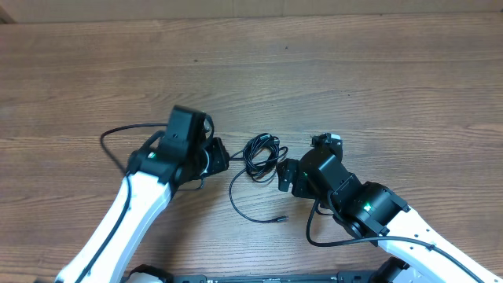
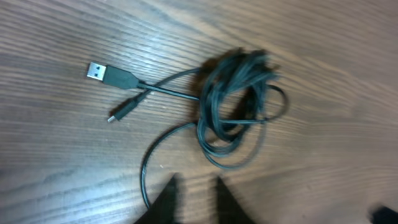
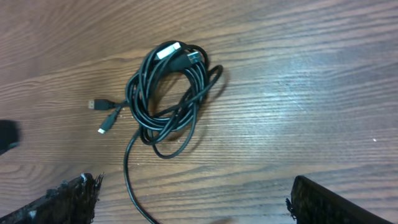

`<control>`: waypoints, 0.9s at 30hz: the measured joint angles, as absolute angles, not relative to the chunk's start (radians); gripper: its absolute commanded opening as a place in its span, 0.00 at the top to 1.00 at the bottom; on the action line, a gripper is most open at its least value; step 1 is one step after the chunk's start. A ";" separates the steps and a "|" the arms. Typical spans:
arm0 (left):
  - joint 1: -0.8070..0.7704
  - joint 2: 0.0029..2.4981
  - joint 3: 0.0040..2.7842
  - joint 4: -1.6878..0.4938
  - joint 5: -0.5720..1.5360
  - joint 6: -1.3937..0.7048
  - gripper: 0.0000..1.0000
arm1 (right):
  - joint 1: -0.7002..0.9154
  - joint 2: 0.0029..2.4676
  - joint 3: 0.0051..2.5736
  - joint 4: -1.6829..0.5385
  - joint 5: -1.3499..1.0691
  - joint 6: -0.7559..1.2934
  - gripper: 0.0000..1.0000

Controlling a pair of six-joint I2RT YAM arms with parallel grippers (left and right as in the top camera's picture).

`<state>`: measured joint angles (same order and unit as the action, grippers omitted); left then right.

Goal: Untangle cables

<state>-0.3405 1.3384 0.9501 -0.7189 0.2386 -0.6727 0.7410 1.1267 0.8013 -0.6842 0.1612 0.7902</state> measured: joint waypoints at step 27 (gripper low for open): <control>-0.448 1.672 0.950 -0.396 0.167 -0.464 0.67 | 0.741 1.127 0.801 -0.707 0.160 0.811 0.02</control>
